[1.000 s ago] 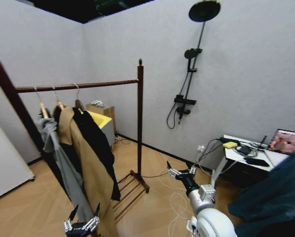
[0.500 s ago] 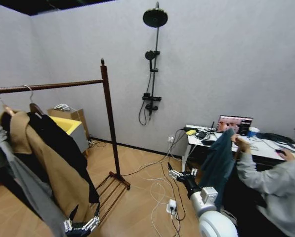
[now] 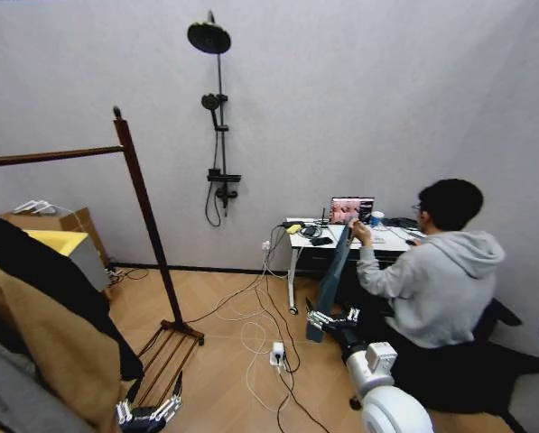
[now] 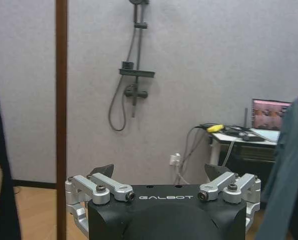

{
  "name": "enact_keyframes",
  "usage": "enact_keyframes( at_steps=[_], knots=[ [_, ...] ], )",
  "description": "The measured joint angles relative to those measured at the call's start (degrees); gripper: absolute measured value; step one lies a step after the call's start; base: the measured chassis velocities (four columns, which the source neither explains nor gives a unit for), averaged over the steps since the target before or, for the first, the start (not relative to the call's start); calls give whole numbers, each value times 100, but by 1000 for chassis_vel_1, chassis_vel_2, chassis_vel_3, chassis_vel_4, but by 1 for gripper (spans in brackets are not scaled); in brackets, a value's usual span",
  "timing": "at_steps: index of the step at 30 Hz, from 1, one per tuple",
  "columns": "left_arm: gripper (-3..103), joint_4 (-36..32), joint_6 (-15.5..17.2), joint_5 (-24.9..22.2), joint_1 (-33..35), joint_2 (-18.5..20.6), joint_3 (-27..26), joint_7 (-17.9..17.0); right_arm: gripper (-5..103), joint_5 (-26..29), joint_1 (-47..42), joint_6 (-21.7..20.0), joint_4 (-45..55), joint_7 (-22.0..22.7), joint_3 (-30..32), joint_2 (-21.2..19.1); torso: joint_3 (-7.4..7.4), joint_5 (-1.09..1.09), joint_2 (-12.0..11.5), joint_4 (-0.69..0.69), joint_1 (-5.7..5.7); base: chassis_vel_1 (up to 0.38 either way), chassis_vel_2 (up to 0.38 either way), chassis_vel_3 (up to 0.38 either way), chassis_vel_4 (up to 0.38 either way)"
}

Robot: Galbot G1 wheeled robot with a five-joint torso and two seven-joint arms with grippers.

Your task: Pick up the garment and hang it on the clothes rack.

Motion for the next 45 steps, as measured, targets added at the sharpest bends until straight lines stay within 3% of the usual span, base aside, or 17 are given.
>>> enact_keyframes(
  at_steps=[45],
  knots=[
    [100, 0, 0, 0, 0, 0, -1, 0, 100, -609, -311, 107, -5, -74, -183, 308, 0, 0, 0, 2, 1, 120, -152, -154, 116]
  ],
)
